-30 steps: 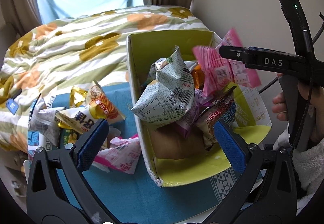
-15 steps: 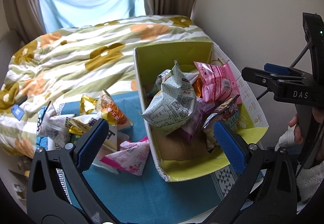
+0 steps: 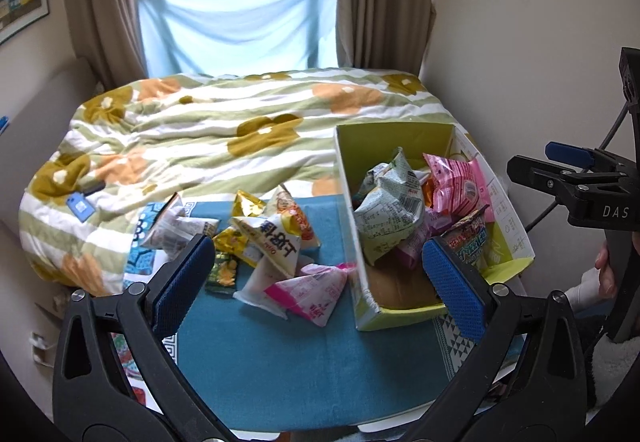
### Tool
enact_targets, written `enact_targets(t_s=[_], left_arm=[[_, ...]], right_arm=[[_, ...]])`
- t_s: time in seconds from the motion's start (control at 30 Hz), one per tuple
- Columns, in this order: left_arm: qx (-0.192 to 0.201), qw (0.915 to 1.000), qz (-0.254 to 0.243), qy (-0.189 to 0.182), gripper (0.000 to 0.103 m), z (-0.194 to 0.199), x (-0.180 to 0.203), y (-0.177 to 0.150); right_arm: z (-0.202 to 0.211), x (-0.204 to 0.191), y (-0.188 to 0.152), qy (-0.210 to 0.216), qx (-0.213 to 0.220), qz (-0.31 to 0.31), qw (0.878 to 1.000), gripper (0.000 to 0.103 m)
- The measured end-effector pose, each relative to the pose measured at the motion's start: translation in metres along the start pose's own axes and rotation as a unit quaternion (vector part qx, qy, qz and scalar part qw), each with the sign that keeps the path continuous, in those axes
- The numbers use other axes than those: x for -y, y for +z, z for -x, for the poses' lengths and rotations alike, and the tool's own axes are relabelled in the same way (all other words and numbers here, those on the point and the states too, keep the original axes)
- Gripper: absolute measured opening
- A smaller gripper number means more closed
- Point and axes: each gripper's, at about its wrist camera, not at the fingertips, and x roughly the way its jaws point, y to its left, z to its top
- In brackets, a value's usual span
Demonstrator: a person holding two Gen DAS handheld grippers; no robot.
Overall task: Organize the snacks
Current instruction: 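Move both tools back over the snack bags on the cloth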
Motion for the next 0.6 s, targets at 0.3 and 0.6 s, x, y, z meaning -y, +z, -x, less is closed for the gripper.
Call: enact_targets(t_s=[0.3, 0.6], left_arm=[[0.012, 0.9989, 0.036, 0.029, 0.103, 0.026, -0.062, -0.034], [0.0, 0.9995, 0.027, 0.015, 0.103, 0.019, -0.138, -0.042]], right_arm=[[0.017, -0.039, -0.012, 0.03, 0.023, 0.008, 0.999, 0.103], [0.011, -0.093, -0.023, 0.015, 0.028, -0.005, 0.999, 0.103]])
